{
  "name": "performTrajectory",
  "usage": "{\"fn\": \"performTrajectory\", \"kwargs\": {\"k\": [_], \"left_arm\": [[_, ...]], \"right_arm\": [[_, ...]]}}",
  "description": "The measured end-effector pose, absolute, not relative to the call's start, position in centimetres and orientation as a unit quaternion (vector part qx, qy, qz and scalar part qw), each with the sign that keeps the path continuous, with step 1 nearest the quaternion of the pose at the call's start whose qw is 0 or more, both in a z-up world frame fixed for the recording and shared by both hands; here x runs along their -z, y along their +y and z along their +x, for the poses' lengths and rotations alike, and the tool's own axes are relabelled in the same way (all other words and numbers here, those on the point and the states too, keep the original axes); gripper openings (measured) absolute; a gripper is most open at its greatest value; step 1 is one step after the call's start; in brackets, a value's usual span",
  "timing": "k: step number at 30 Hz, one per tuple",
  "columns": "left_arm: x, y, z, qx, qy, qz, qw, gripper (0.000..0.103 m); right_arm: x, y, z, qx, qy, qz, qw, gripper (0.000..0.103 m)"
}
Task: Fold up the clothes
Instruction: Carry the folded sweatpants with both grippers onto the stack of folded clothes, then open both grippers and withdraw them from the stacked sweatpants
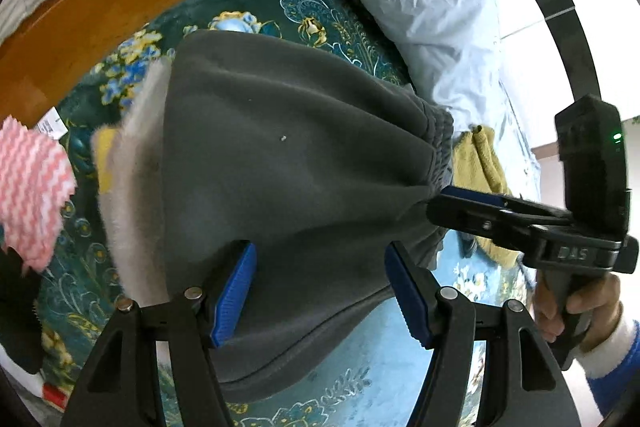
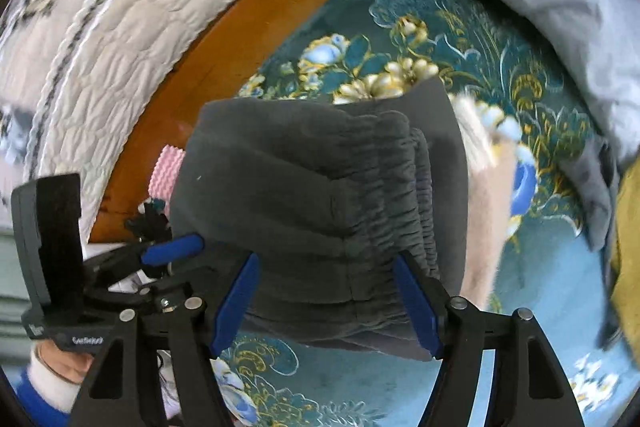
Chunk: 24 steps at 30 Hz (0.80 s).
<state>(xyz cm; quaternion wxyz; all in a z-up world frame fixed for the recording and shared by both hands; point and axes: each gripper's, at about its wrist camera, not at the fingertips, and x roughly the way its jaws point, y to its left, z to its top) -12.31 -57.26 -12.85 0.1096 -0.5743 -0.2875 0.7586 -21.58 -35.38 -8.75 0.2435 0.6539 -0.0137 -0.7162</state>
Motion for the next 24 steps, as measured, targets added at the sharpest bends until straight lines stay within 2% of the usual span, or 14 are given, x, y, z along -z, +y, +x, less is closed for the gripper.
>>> {"fn": "performTrajectory", "kwargs": {"k": [6,12,21,24], "left_arm": [[13.6,-57.1,-13.0,-0.754,-0.299,-0.575,0.107,0.068],[13.8,-56.7,-13.3,-0.75,-0.323,-0.57,0.092,0.074],[11.2,-54.8,-11.1,-0.766,-0.291,-0.572,0.03,0.074],[10.1,-54.0,-9.1,-0.774,-0.285,-0.566,0.019,0.08]], "right_arm": [[11.2,-35.7,-22.3,0.713,-0.012,0.666,0.22,0.072],[11.8,-36.5,-22.5,0.714,0.006,0.668,0.208,0.074],[8.1,-35.1,-18.4,0.726,-0.019,0.65,0.224,0.074],[7.7,-34.7,-16.6,0.724,-0.005,0.653,0.224,0.074]]}}
